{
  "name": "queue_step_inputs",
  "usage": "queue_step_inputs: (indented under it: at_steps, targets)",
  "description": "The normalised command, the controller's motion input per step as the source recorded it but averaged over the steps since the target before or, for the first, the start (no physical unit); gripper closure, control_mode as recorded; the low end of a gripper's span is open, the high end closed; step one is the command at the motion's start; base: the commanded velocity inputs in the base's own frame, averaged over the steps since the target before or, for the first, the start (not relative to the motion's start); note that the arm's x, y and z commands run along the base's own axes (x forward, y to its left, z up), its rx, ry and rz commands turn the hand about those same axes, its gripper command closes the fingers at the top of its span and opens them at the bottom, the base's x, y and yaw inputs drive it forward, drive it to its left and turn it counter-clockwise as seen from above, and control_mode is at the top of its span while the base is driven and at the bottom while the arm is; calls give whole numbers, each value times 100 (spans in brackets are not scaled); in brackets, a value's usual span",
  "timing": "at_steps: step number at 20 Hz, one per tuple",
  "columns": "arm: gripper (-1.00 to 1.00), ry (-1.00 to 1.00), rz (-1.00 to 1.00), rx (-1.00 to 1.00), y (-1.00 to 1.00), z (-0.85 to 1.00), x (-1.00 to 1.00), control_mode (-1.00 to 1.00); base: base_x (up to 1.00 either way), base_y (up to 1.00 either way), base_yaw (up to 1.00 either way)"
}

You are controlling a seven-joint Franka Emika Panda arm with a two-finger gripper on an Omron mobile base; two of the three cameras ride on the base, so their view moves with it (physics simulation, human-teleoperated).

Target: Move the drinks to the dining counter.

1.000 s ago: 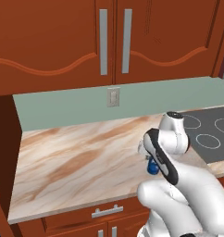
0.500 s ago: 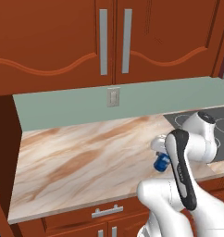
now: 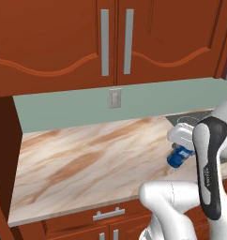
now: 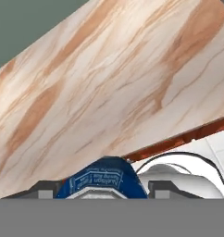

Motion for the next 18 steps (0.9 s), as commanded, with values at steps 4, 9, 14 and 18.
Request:
queue_step_inputs:
  at_steps: [4, 9, 14, 18]
  targets:
    - [100, 0, -11, 0, 0, 97, -76, -100, 0, 0, 0]
    - [100, 0, -14, 0, 0, 69, -87, -100, 0, 0, 0]
    - [100, 2, -20, -2, 0, 51, -84, -100, 0, 0, 0]
    - [100, 7, -24, -5, 0, 18, -64, 100, -6, 0, -15]
